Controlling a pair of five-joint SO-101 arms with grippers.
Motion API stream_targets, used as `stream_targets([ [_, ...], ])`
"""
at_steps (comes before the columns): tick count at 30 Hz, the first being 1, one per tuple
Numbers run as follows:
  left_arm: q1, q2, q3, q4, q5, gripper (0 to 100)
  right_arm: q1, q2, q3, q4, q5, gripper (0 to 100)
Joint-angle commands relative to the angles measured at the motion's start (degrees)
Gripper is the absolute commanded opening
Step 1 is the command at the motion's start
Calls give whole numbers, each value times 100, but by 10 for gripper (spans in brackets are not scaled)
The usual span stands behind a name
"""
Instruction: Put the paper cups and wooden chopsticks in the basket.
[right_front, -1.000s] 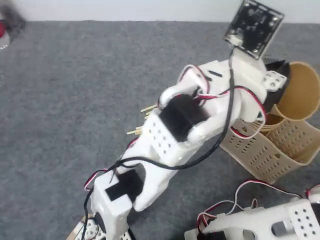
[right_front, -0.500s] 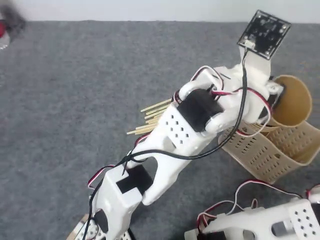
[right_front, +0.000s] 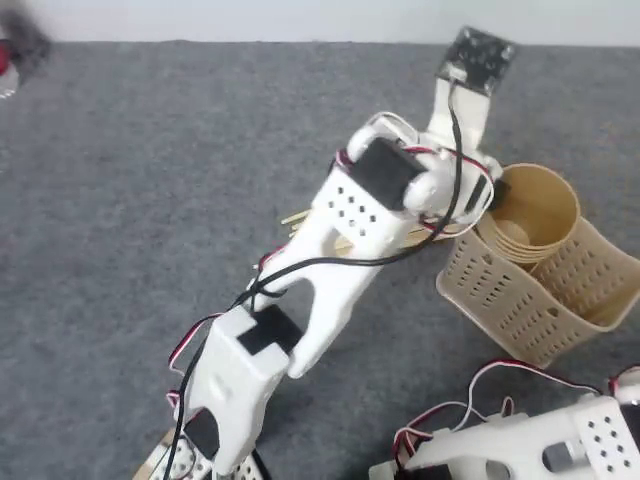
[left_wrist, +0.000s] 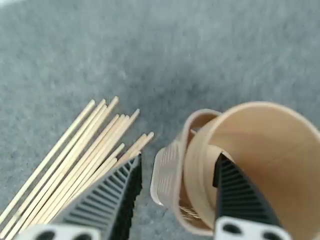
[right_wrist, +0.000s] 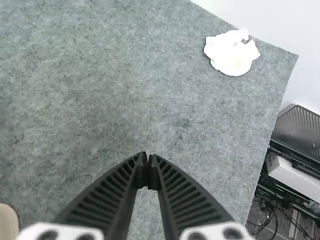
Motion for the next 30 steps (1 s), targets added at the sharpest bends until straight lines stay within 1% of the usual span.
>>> stream_targets([
  [1,97,193,-4,141,-97,230,-92,-101,-79,22,-18,7],
  [8,158,1011,22,114,-105,229,-92,-101,-79,31,-18,7],
  [14,167,1749,-224,62,-105,221,-92,-101,-62,22,-18,7],
  [16,237,1899,-347,53,-132,164,-92,-101,-62,22,-18,7],
  [17,290,1960,-426,62,-264,112,-92,-101,-62,22,-18,7],
  [18,369,2013,-523,62,-554,52,-92,-101,-62,13,-18,7],
  [19,457,2031,-602,79,-879,1,-92,-101,-62,4,-18,7],
  [20,527,2031,-699,193,-1125,11,-92,-101,-62,4,-18,7],
  [22,580,1960,-1051,484,-1090,10,-92,-101,-62,4,-18,7],
  [25,527,1688,-1473,510,-1011,10,-92,-101,-62,-4,-18,7],
  [30,369,809,-1437,510,-1020,10,-92,-101,-62,-4,-18,7],
])
